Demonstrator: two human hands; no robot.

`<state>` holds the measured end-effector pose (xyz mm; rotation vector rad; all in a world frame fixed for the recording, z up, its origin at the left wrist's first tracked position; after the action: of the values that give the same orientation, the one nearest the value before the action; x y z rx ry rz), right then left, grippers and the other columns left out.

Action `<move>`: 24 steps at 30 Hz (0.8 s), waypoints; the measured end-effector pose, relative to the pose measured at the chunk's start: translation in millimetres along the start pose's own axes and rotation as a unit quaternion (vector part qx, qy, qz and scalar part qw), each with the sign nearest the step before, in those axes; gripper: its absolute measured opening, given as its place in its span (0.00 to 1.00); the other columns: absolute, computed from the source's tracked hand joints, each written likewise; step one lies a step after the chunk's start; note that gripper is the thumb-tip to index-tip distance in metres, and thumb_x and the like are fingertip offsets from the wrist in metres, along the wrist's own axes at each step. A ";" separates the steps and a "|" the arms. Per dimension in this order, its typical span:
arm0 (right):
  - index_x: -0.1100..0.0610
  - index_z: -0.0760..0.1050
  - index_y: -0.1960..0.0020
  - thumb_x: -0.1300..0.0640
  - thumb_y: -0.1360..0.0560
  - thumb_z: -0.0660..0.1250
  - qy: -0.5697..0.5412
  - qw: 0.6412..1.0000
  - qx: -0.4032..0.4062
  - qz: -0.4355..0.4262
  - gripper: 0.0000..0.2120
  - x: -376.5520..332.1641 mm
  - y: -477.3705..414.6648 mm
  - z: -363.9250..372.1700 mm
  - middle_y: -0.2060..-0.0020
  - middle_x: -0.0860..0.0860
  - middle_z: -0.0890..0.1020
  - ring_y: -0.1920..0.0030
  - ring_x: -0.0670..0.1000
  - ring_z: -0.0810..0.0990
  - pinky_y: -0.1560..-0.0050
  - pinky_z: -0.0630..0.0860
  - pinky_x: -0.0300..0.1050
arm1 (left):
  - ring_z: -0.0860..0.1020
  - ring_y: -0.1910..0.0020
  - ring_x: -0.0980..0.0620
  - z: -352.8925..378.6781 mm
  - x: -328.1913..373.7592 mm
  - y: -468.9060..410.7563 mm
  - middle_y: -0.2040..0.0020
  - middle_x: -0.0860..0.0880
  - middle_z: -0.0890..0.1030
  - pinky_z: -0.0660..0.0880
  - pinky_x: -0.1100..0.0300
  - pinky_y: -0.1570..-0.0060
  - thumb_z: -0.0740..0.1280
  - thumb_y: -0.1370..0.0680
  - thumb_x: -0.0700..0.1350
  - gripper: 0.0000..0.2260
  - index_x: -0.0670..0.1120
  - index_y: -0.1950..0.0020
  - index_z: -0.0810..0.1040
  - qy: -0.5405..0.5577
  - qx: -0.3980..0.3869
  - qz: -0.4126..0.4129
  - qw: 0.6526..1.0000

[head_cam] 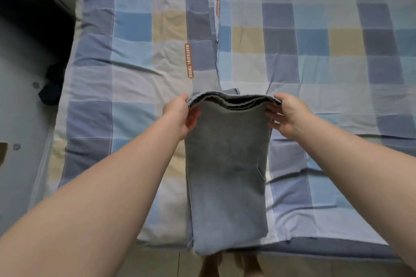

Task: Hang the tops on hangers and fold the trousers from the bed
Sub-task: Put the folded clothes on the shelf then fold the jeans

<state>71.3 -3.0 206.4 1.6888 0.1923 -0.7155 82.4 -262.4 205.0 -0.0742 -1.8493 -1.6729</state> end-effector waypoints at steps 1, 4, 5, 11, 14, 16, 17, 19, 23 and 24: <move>0.51 0.74 0.52 0.52 0.18 0.61 0.002 1.000 0.000 -0.001 0.05 -0.8 -22.4 5.7 0.62 0.48 0.79 0.58 0.49 0.78 0.45 0.70 0.50 | 0.80 0.64 0.54 6.5 2.4 -20.8 0.57 0.51 0.83 0.71 0.60 0.64 0.60 0.17 0.53 0.10 0.52 0.43 0.78 -0.004 -0.006 0.001 1.000; 0.50 0.76 0.48 0.49 0.18 0.61 0.020 0.998 -0.059 0.011 0.07 11.9 -84.0 26.0 0.53 0.46 0.81 0.42 0.51 0.76 0.36 0.67 0.54 | 0.82 0.50 0.50 22.5 -2.9 -78.2 0.42 0.52 0.83 0.73 0.56 0.53 0.56 0.16 0.60 0.19 0.51 0.34 0.77 -0.007 -0.041 0.020 0.999; 0.49 0.77 0.42 0.48 0.18 0.61 0.027 0.995 -0.091 0.017 0.09 21.4 -100.8 31.6 0.44 0.44 0.81 0.34 0.50 0.73 0.30 0.64 0.57 | 0.82 0.45 0.49 25.7 -10.9 -93.5 0.38 0.52 0.81 0.73 0.55 0.49 0.54 0.16 0.61 0.21 0.51 0.31 0.75 -0.015 -0.051 0.023 0.998; 0.45 0.71 0.31 0.48 0.19 0.63 0.047 0.991 -0.118 0.037 0.16 104.0 -155.5 20.9 0.29 0.43 0.74 0.26 0.53 0.67 0.27 0.60 0.59 | 0.80 0.48 0.49 25.3 -83.7 -136.4 0.41 0.52 0.80 0.73 0.59 0.57 0.61 0.16 0.55 0.12 0.51 0.41 0.78 -0.128 -0.004 0.063 0.990; 0.49 0.76 0.33 0.53 0.21 0.68 0.073 0.995 -0.069 -0.011 0.16 135.0 -155.1 -0.1 0.35 0.47 0.80 0.35 0.51 0.76 0.37 0.68 0.51 | 0.79 0.51 0.51 21.7 -109.3 -134.9 0.45 0.48 0.82 0.74 0.60 0.57 0.66 0.18 0.47 0.05 0.48 0.47 0.81 -0.161 0.002 0.139 0.977; 0.54 0.77 0.32 0.58 0.22 0.69 0.078 0.995 -0.042 -0.048 0.18 152.7 -148.2 -15.5 0.38 0.51 0.82 0.44 0.47 0.79 0.43 0.72 0.46 | 0.80 0.50 0.54 14.3 -124.1 -125.0 0.42 0.47 0.83 0.76 0.62 0.49 0.69 0.19 0.45 0.08 0.46 0.41 0.82 -0.234 0.004 0.220 0.947; 0.56 0.77 0.32 0.60 0.22 0.70 0.083 0.994 -0.031 -0.062 0.18 162.3 -143.6 -23.5 0.39 0.52 0.82 0.47 0.45 0.80 0.44 0.72 0.44 | 0.79 0.46 0.54 8.2 -132.3 -118.3 0.41 0.48 0.83 0.75 0.61 0.43 0.70 0.20 0.46 0.10 0.46 0.39 0.81 -0.286 0.016 0.252 0.924; 0.58 0.76 0.31 0.61 0.22 0.70 0.110 0.991 -0.019 -0.075 0.19 185.5 -132.5 -40.7 0.38 0.54 0.81 0.49 0.42 0.80 0.45 0.73 0.39 | 0.75 0.36 0.49 -5.3 -153.0 -102.7 0.35 0.49 0.79 0.70 0.55 0.33 0.72 0.22 0.48 0.16 0.48 0.35 0.79 -0.386 0.054 0.293 0.873; 0.55 0.65 0.23 0.59 0.22 0.70 0.172 0.983 0.008 -0.057 0.30 238.4 -110.1 -72.0 0.27 0.54 0.71 0.33 0.49 0.74 0.36 0.70 0.42 | 0.63 0.26 0.44 -33.8 -213.6 -70.7 0.21 0.49 0.61 0.62 0.49 0.28 0.75 0.27 0.54 0.35 0.53 0.23 0.64 -0.480 0.136 0.251 0.830; 0.54 0.60 0.21 0.58 0.22 0.71 0.183 0.982 0.009 -0.045 0.33 252.2 -104.3 -78.3 0.26 0.54 0.68 0.29 0.52 0.71 0.34 0.68 0.44 | 0.62 0.26 0.43 -43.1 -232.7 -63.6 0.20 0.48 0.58 0.62 0.47 0.28 0.75 0.28 0.55 0.39 0.54 0.21 0.59 -0.475 0.156 0.222 0.838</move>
<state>247.6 33.2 -13.1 1.8283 0.5251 -0.4669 257.3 -229.0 36.5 -1.2927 -2.4922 -1.0161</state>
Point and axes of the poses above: each hand's wrist, its own y-axis away from the middle knuckle, its own z-axis out of the palm, x = y × z, the point moved 5 cm from there along -y, towards the middle knuckle
